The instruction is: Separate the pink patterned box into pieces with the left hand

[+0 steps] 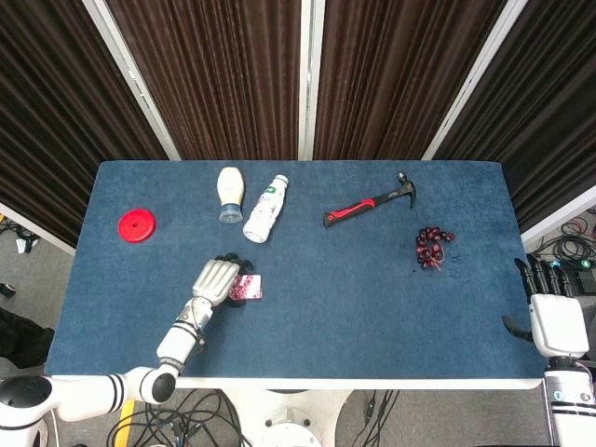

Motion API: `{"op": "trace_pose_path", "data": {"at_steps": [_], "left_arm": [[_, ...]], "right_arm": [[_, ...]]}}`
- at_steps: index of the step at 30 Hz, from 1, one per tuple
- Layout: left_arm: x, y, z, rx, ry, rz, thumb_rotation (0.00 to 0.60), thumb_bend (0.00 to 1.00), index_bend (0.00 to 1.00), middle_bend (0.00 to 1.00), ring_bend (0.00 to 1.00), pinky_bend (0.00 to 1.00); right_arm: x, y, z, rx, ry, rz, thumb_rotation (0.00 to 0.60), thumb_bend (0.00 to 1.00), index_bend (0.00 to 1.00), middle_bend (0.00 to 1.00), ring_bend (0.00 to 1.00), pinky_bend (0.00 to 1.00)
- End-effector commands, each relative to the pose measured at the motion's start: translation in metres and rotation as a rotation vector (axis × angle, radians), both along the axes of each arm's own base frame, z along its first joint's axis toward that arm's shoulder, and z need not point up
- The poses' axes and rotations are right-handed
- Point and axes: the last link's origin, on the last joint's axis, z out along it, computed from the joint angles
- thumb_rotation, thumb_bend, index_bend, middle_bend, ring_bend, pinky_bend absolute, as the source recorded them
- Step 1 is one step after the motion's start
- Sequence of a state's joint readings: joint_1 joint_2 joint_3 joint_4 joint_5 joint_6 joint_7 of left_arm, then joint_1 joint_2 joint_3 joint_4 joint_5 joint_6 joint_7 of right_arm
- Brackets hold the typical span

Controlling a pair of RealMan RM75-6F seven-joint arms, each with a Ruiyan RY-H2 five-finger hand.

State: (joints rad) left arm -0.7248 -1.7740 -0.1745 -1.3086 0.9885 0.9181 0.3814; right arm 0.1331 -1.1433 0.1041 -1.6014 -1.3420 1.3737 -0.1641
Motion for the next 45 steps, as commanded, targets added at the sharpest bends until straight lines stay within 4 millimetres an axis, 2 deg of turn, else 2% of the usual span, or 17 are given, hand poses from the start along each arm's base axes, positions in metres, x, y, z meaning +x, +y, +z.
{"op": "trace_pose_path", "data": {"at_steps": [1, 19, 35, 41, 45], "left_arm": [[-0.001, 0.000, -0.001, -0.001, 0.001, 0.004, 0.600, 0.16, 0.31, 0.36, 0.17, 0.28], [-0.002, 0.001, -0.001, 0.002, -0.012, 0.014, 0.600, 0.21, 0.35, 0.40, 0.18, 0.28], [-0.004, 0.004, 0.007, 0.028, -0.049, 0.027, 0.600, 0.26, 0.38, 0.43, 0.20, 0.28], [-0.014, 0.013, 0.021, 0.086, -0.052, 0.036, 0.600, 0.26, 0.38, 0.43, 0.20, 0.28], [-0.035, 0.022, 0.034, 0.139, -0.015, 0.064, 0.600, 0.26, 0.38, 0.43, 0.20, 0.28]], "right_arm": [[0.000, 0.000, 0.000, 0.000, 0.000, 0.000, 0.600, 0.12, 0.00, 0.00, 0.00, 0.00], [-0.001, -0.001, 0.000, -0.002, -0.002, -0.003, 0.600, 0.12, 0.00, 0.00, 0.00, 0.00], [-0.001, 0.000, 0.000, 0.001, 0.003, -0.007, 0.600, 0.12, 0.00, 0.00, 0.00, 0.00], [0.002, 0.000, 0.001, -0.005, 0.010, -0.002, 0.600, 0.12, 0.00, 0.00, 0.00, 0.00], [0.006, 0.000, 0.003, -0.009, 0.019, 0.002, 0.600, 0.12, 0.00, 0.00, 0.00, 0.00]]}}
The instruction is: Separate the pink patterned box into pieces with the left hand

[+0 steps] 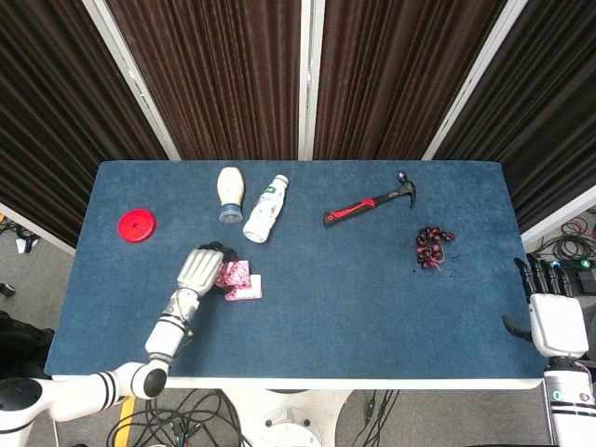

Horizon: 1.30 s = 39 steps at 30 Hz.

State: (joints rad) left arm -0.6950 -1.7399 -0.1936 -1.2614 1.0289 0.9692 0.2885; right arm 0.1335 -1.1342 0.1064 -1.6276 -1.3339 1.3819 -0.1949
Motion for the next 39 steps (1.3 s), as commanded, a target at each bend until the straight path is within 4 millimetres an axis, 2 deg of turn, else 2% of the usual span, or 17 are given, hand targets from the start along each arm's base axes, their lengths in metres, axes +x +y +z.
{"op": "trace_pose_path", "data": {"at_steps": [1, 9, 16, 21, 27, 35, 39], "left_arm": [[-0.018, 0.008, 0.011, 0.038, 0.019, 0.037, 0.600, 0.26, 0.38, 0.43, 0.20, 0.28], [-0.062, 0.016, 0.030, 0.085, 0.057, 0.114, 0.600, 0.26, 0.38, 0.43, 0.20, 0.28], [-0.084, 0.015, 0.037, 0.089, 0.037, 0.168, 0.600, 0.26, 0.38, 0.43, 0.20, 0.28], [-0.089, 0.010, 0.035, 0.080, 0.027, 0.170, 0.600, 0.26, 0.35, 0.41, 0.20, 0.28], [-0.089, 0.010, 0.036, 0.086, -0.005, 0.156, 0.600, 0.18, 0.18, 0.24, 0.15, 0.26], [-0.088, 0.008, 0.037, 0.082, -0.021, 0.163, 0.600, 0.16, 0.17, 0.23, 0.13, 0.24], [-0.070, 0.005, 0.040, 0.063, -0.065, 0.130, 0.600, 0.16, 0.17, 0.24, 0.13, 0.24]], "right_arm": [[0.002, 0.000, 0.001, -0.005, 0.007, 0.004, 0.600, 0.12, 0.00, 0.00, 0.00, 0.00], [0.005, 0.000, 0.000, 0.002, 0.003, 0.000, 0.600, 0.12, 0.00, 0.00, 0.00, 0.00], [0.006, 0.000, 0.000, 0.003, 0.007, -0.001, 0.600, 0.12, 0.00, 0.00, 0.00, 0.00], [0.008, 0.000, -0.004, 0.017, 0.009, 0.001, 0.600, 0.12, 0.00, 0.00, 0.00, 0.00], [0.009, 0.000, -0.003, 0.013, 0.010, 0.001, 0.600, 0.11, 0.00, 0.00, 0.00, 0.00], [0.007, -0.001, -0.004, 0.019, 0.000, -0.005, 0.600, 0.12, 0.00, 0.00, 0.00, 0.00], [0.007, -0.002, -0.003, 0.015, -0.005, -0.004, 0.600, 0.12, 0.00, 0.00, 0.00, 0.00]]}}
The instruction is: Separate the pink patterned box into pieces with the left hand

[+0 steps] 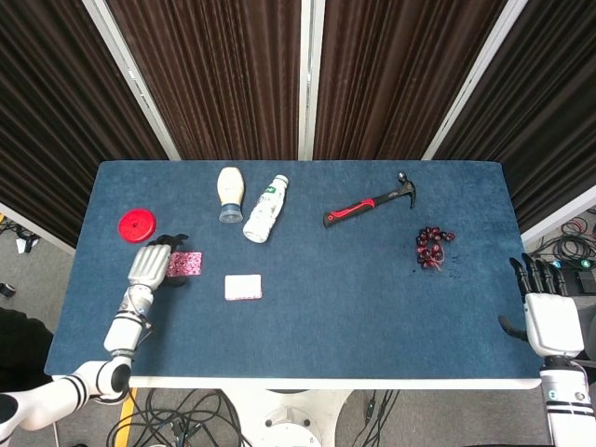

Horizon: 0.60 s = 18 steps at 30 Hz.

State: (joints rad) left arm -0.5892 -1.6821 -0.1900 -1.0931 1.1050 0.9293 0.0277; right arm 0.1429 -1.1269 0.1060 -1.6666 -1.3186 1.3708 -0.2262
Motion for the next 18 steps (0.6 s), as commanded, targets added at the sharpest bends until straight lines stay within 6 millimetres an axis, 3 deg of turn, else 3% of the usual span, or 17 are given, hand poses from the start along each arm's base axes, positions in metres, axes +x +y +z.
{"op": "trace_pose_path", "data": {"at_steps": [1, 8, 18], "left_arm": [[0.016, -0.002, 0.003, -0.014, -0.027, -0.037, 0.600, 0.16, 0.17, 0.24, 0.13, 0.24], [0.050, -0.007, -0.006, -0.061, -0.029, -0.086, 0.600, 0.16, 0.17, 0.27, 0.13, 0.24], [0.089, -0.030, -0.038, -0.132, -0.024, -0.160, 0.600, 0.16, 0.19, 0.31, 0.14, 0.25]], "right_arm": [[0.000, -0.001, 0.000, 0.000, -0.003, 0.001, 0.600, 0.12, 0.00, 0.00, 0.00, 0.00], [0.003, 0.001, 0.001, 0.015, -0.024, 0.012, 0.600, 0.12, 0.00, 0.00, 0.00, 0.00], [-0.002, 0.001, 0.003, 0.010, -0.033, -0.004, 0.600, 0.12, 0.00, 0.00, 0.00, 0.00]]}}
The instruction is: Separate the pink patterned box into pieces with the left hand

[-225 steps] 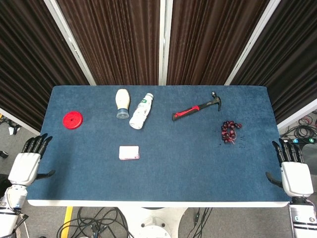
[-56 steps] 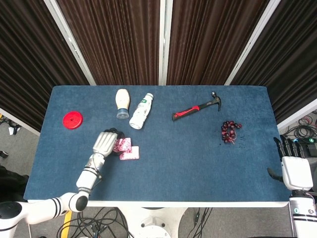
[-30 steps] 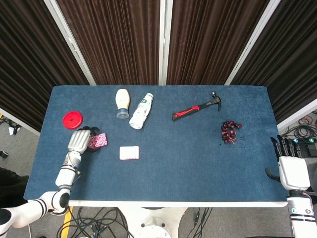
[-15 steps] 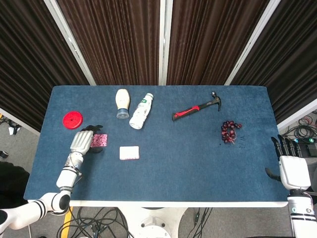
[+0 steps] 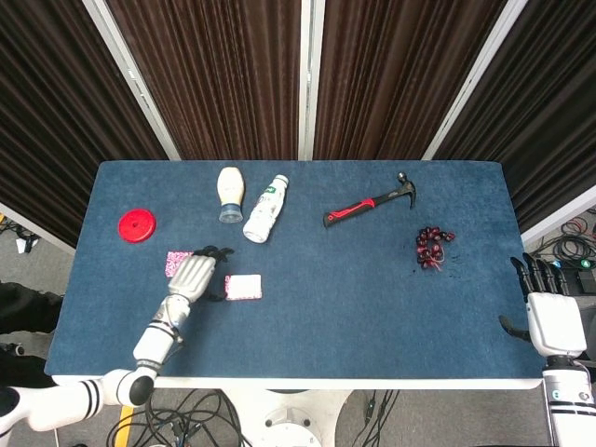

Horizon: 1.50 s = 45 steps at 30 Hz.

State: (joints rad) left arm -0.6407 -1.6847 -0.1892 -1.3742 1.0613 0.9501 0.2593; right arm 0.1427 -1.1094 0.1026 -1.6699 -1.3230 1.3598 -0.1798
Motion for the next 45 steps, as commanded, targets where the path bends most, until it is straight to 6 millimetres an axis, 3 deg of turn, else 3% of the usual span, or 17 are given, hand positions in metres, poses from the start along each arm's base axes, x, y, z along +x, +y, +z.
{"op": "trace_pose_path", "data": {"at_steps": [1, 10, 19, 45], "left_arm": [[0.011, -0.006, -0.011, -0.011, 0.002, -0.017, 0.600, 0.16, 0.20, 0.31, 0.14, 0.25], [0.027, -0.010, -0.023, -0.008, -0.001, -0.044, 0.600, 0.16, 0.20, 0.31, 0.14, 0.25], [0.018, -0.009, -0.033, -0.009, 0.058, -0.044, 0.600, 0.16, 0.21, 0.31, 0.14, 0.24], [0.017, -0.005, -0.040, 0.002, 0.054, -0.040, 0.600, 0.16, 0.25, 0.36, 0.14, 0.24]], "right_arm": [[-0.001, 0.000, 0.000, 0.002, -0.003, -0.003, 0.600, 0.12, 0.00, 0.00, 0.00, 0.00], [-0.002, 0.000, 0.001, -0.006, -0.007, 0.003, 0.600, 0.12, 0.00, 0.00, 0.00, 0.00], [-0.005, 0.000, 0.001, -0.002, -0.013, -0.006, 0.600, 0.12, 0.00, 0.00, 0.00, 0.00], [-0.008, 0.000, 0.001, -0.004, -0.011, -0.012, 0.600, 0.12, 0.00, 0.00, 0.00, 0.00]]}}
